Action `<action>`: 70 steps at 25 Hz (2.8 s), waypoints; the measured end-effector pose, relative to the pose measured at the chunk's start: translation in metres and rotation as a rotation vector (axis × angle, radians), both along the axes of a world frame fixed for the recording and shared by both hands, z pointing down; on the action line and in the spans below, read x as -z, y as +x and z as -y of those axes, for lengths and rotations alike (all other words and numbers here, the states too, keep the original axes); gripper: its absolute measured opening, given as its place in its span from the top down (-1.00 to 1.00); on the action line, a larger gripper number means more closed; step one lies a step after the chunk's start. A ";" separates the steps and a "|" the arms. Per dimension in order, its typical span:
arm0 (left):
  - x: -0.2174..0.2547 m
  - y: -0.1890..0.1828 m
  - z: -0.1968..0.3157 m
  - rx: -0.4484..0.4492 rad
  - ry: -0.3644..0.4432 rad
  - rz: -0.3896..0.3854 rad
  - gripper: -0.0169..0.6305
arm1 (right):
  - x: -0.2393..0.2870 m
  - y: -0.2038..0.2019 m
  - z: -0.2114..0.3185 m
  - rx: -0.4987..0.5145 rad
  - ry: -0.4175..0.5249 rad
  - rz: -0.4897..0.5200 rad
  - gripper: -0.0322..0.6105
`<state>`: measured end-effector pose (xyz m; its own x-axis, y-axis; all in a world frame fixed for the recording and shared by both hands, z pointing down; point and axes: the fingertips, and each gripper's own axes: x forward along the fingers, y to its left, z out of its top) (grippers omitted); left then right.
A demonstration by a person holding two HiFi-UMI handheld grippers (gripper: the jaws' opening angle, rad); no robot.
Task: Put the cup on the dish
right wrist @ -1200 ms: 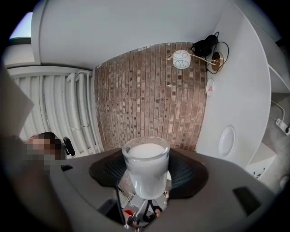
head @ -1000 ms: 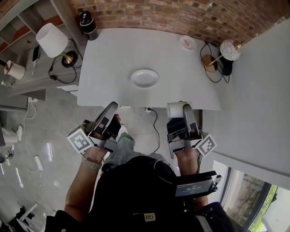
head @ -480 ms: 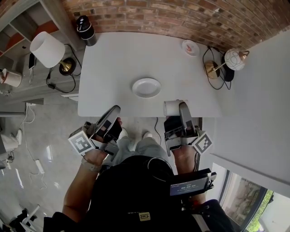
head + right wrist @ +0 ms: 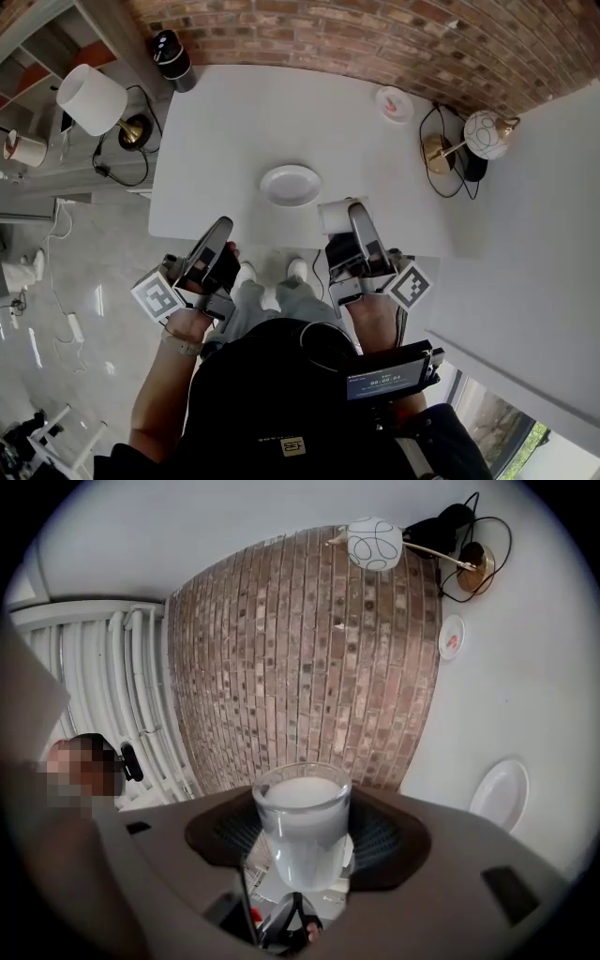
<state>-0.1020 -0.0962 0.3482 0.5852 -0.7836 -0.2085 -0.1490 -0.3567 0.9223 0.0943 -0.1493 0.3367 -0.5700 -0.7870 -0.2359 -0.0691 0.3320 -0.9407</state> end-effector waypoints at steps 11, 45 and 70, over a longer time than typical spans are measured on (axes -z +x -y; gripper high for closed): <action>-0.004 -0.002 0.009 0.088 -0.036 0.012 0.93 | -0.036 -0.013 0.060 0.123 0.082 -0.293 0.06; -0.053 -0.032 -0.057 0.411 -0.222 0.075 0.93 | -0.280 -0.099 0.099 0.462 0.344 -1.258 0.06; -0.065 -0.047 -0.082 0.508 -0.276 0.057 0.93 | -0.294 -0.116 0.103 0.437 0.469 -1.351 0.06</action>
